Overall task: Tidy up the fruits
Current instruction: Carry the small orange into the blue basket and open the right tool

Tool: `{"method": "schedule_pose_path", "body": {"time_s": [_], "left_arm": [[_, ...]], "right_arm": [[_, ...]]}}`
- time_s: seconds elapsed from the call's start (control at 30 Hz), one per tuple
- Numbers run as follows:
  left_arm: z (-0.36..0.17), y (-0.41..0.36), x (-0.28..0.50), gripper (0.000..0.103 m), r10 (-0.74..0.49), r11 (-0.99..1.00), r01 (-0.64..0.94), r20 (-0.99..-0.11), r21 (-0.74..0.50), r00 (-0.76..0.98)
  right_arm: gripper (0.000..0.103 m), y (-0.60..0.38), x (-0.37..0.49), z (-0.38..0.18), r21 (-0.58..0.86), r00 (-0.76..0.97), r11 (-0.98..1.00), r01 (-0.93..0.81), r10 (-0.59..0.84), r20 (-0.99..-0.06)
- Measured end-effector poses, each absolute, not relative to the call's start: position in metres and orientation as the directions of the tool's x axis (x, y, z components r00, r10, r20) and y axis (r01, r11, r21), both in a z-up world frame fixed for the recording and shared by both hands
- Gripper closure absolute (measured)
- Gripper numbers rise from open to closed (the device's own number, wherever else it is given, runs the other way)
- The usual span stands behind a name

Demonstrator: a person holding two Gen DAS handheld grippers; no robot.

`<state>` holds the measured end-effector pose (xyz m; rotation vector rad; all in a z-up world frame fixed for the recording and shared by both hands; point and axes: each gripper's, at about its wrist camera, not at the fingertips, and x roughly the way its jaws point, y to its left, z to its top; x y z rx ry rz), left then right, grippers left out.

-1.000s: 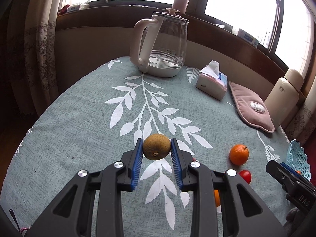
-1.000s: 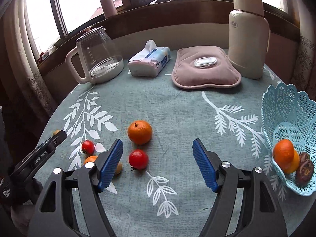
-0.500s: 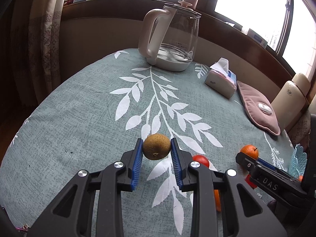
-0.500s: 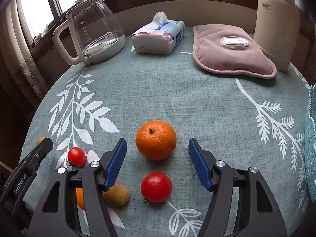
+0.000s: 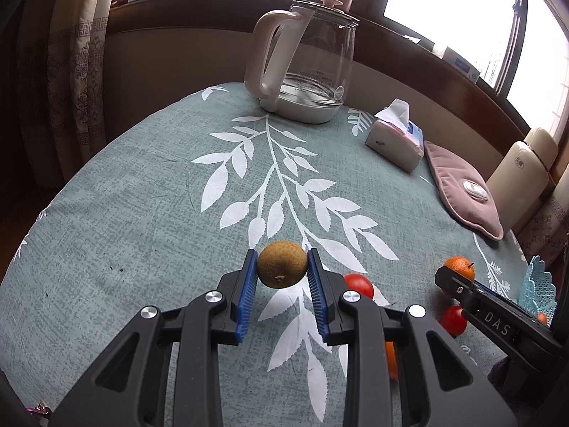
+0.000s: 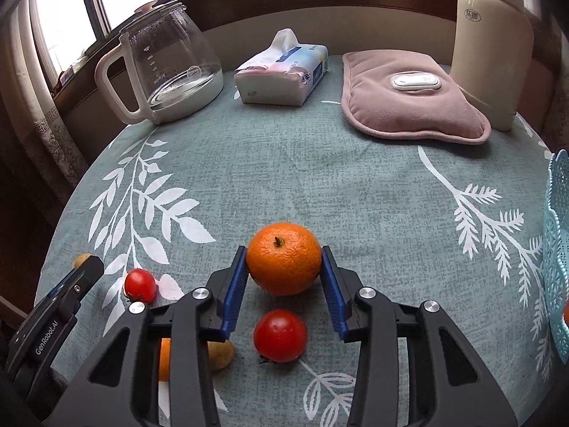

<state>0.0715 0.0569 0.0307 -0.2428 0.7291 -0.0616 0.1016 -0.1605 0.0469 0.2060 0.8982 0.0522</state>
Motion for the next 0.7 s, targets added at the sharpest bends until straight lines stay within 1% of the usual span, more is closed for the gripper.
{"method": "schedule_pose_path", "body": {"time_s": [0.37, 0.7], "left_arm": [[0.029, 0.056, 0.071, 0.075, -0.143, 0.970, -0.027, -0.656, -0.241, 0.741], [0.028, 0.054, 0.071, 0.074, -0.140, 0.971, -0.025, -0.655, -0.237, 0.743]], "right_arm": [[0.061, -0.186, 0.079, 0.070, 0.241, 0.669, 0.966, 0.088, 0.122, -0.733], [0.061, -0.236, 0.057, 0.089, 0.256, 0.710, 0.946, 0.198, 0.042, -0.703]]}}
